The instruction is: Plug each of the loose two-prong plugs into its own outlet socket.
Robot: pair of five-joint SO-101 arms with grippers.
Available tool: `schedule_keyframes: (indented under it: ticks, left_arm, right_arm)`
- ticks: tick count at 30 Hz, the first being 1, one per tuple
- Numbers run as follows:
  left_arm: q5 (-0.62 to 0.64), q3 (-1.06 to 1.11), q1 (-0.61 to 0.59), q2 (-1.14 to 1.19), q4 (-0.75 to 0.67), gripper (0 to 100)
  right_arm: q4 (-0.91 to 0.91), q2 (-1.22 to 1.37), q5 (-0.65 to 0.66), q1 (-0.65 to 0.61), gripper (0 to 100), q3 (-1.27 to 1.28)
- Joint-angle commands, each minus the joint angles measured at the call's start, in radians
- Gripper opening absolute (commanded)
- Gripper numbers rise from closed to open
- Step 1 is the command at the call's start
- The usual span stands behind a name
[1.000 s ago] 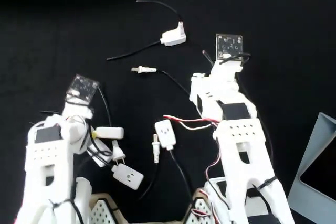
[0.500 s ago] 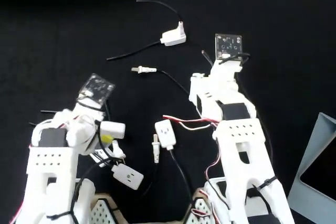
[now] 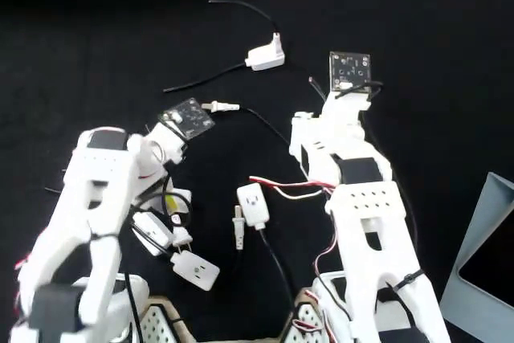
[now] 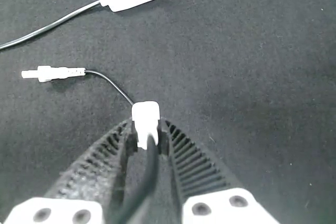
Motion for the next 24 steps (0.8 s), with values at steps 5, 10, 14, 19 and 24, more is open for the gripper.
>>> schedule_keyframes:
  ticks: [5,10,14,19,24]
  left_arm:
    - [-0.152,-0.081,0.015,0.095,0.006,30]
    - [-0.084,-0.025,0.039,0.097,-0.043,20]
    - [-0.017,0.073,0.091,0.091,-0.141,14]
    - [0.055,0.114,0.102,0.087,-0.21,14]
    - [0.133,0.041,0.096,0.057,-0.212,3]
  right_arm:
    - [-0.012,-0.028,-0.006,-0.014,1.1,-0.07]
    - [-0.015,-0.028,-0.006,-0.014,1.1,-0.07]
    - [-0.014,-0.028,-0.006,-0.014,1.1,-0.07]
    - [-0.017,-0.028,-0.006,-0.014,1.1,-0.062]
    - [-0.017,-0.028,-0.006,-0.014,1.1,-0.062]
